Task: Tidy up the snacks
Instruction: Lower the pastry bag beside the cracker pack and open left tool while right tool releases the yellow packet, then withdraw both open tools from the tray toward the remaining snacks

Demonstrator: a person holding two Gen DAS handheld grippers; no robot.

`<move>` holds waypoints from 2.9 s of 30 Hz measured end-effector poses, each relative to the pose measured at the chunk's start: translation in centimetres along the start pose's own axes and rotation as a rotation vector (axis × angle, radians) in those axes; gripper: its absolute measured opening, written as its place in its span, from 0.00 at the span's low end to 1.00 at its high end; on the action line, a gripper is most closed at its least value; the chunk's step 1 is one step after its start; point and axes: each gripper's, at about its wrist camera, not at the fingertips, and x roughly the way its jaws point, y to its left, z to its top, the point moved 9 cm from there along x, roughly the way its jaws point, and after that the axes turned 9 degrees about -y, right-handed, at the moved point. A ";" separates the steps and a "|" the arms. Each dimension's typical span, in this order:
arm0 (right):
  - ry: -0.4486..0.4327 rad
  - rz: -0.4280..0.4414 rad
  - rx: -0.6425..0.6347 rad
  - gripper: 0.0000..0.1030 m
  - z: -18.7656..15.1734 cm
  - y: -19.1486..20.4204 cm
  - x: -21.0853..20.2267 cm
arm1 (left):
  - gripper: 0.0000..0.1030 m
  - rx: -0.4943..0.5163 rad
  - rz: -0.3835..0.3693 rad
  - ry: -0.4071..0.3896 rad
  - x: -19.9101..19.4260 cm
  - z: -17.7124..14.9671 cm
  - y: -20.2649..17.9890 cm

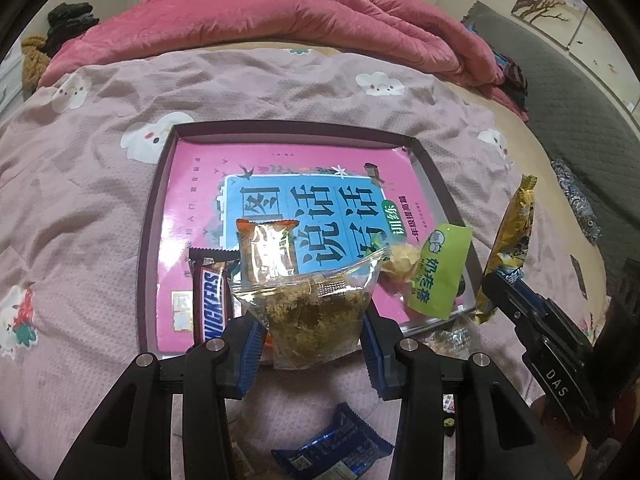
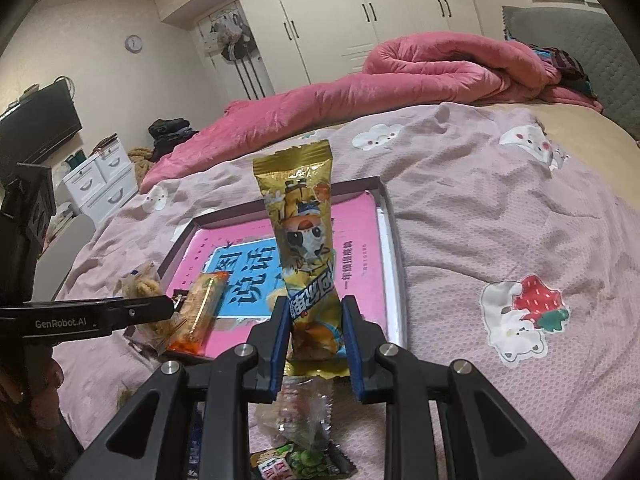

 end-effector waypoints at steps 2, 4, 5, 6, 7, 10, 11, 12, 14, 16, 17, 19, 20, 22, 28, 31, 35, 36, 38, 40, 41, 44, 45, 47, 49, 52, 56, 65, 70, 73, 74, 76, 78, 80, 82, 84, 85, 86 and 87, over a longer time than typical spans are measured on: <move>0.001 -0.002 0.010 0.25 0.0 -0.4 0.2 | 0.43 0.002 0.003 0.001 0.2 0.0 -0.1; 0.001 -0.003 0.014 0.25 0.0 -0.7 0.3 | 0.43 0.008 0.006 0.000 0.4 0.0 -0.3; 0.000 -0.006 0.014 0.25 0.0 -0.8 0.4 | 0.43 0.012 0.007 0.002 0.6 0.0 -0.4; 0.002 -0.007 0.016 0.25 0.0 -0.9 0.5 | 0.43 0.014 0.007 0.004 0.7 0.0 -0.5; 0.003 -0.008 0.019 0.25 0.0 -1.0 0.6 | 0.43 0.014 0.007 0.005 0.9 0.0 -0.6; 0.013 -0.012 0.026 0.25 -0.2 -1.3 1.0 | 0.43 0.017 0.005 0.009 1.4 0.0 -0.9; 0.016 -0.014 0.029 0.25 -0.3 -1.5 1.1 | 0.43 0.020 0.006 0.010 1.5 0.1 -1.0; 0.019 -0.015 0.032 0.25 -0.4 -1.6 1.3 | 0.43 0.023 0.006 0.010 1.6 0.1 -1.1; 0.027 -0.015 0.038 0.25 -0.5 -1.7 1.7 | 0.43 0.025 0.005 0.014 2.0 0.1 -1.3; 0.033 -0.015 0.038 0.25 -0.6 -1.8 2.1 | 0.43 0.024 0.005 0.017 2.3 0.1 -1.4; 0.035 -0.015 0.038 0.25 -0.7 -1.9 2.2 | 0.43 0.025 0.005 0.019 2.4 0.1 -1.4; 0.041 -0.017 0.040 0.25 -0.8 -1.9 2.6 | 0.43 0.029 0.005 0.020 2.6 0.2 -1.6; 0.044 -0.015 0.042 0.25 -0.8 -1.9 2.8 | 0.43 0.030 0.005 0.021 2.7 0.2 -1.7; 0.046 -0.017 0.043 0.25 -0.8 -2.0 3.2 | 0.43 0.033 0.004 0.025 3.0 0.2 -1.9; 0.041 -0.025 0.048 0.26 -0.7 -2.3 3.7 | 0.44 0.040 -0.001 0.035 3.6 0.2 -2.4; 0.050 -0.035 0.053 0.26 -0.9 -2.6 4.0 | 0.44 0.042 -0.004 0.039 3.8 0.1 -2.6; 0.051 -0.044 0.060 0.27 -0.9 -3.0 4.1 | 0.44 0.042 -0.009 0.042 4.1 0.2 -2.8; 0.050 -0.047 0.061 0.27 -0.9 -3.0 4.0 | 0.44 0.042 -0.008 0.044 4.1 0.2 -2.9; 0.052 -0.053 0.065 0.27 -1.0 -3.1 4.1 | 0.44 0.042 -0.010 0.046 4.3 0.2 -2.9; 0.058 -0.057 0.068 0.27 -1.1 -3.3 4.2 | 0.44 0.041 -0.016 0.048 4.4 0.2 -3.0; 0.057 -0.058 0.068 0.27 -1.1 -3.3 4.1 | 0.44 0.043 -0.020 0.048 4.5 0.2 -3.2; 0.047 -0.062 0.063 0.27 -0.9 -3.2 4.0 | 0.44 0.048 -0.022 0.051 4.7 0.2 -3.4; 0.042 -0.059 0.061 0.27 -0.8 -3.2 4.0 | 0.44 0.048 -0.023 0.053 4.8 0.2 -3.5; 0.034 -0.047 0.054 0.32 -0.7 -2.9 3.9 | 0.44 0.047 -0.027 0.056 5.0 0.2 -3.7; 0.027 -0.045 0.046 0.43 -0.6 -2.6 3.8 | 0.44 0.047 -0.031 0.057 5.0 0.1 -3.8; 0.022 -0.046 0.045 0.45 -0.4 -2.6 3.7 | 0.44 0.046 -0.036 0.056 5.0 0.1 -3.9; 0.013 -0.048 0.054 0.45 -0.2 -2.7 3.5 | 0.45 0.047 -0.037 0.062 5.2 0.0 -3.9; -0.005 -0.040 0.052 0.48 0.0 -2.5 2.8 | 0.50 0.039 -0.039 0.069 5.5 0.0 -4.0; -0.011 -0.031 0.052 0.48 0.1 -2.3 2.7 | 0.50 0.036 -0.045 0.065 5.3 0.1 -3.9; -0.012 -0.023 0.047 0.48 0.1 -1.9 2.6 | 0.52 0.037 -0.046 0.062 5.1 0.1 -3.9; -0.011 -0.022 0.043 0.48 0.1 -1.9 2.6 | 0.53 0.037 -0.048 0.062 5.0 0.1 -3.9; -0.012 -0.021 0.035 0.48 0.1 -1.7 2.5 | 0.55 0.036 -0.050 0.058 4.8 0.1 -3.9; -0.013 -0.018 0.033 0.48 0.1 -1.5 2.5 | 0.55 0.035 -0.051 0.055 4.6 0.2 -3.9; -0.015 -0.019 0.028 0.48 0.1 -1.4 2.4 | 0.57 0.035 -0.052 0.053 4.4 0.3 -3.9; -0.013 -0.020 0.024 0.48 0.1 -1.4 2.3 | 0.60 0.036 -0.051 0.050 4.2 0.4 -3.8; -0.013 -0.020 0.023 0.48 0.1 -1.3 2.2 | 0.61 0.035 -0.054 0.046 3.9 0.4 -3.8; -0.015 -0.019 0.020 0.48 0.1 -1.3 2.2 | 0.61 0.035 -0.053 0.045 3.8 0.4 -3.8; -0.015 -0.017 0.018 0.48 0.1 -1.2 2.2 | 0.62 0.033 -0.053 0.043 3.7 0.5 -3.8; -0.014 -0.018 0.017 0.48 0.1 -1.2 2.1 | 0.62 0.032 -0.055 0.040 3.5 0.5 -3.7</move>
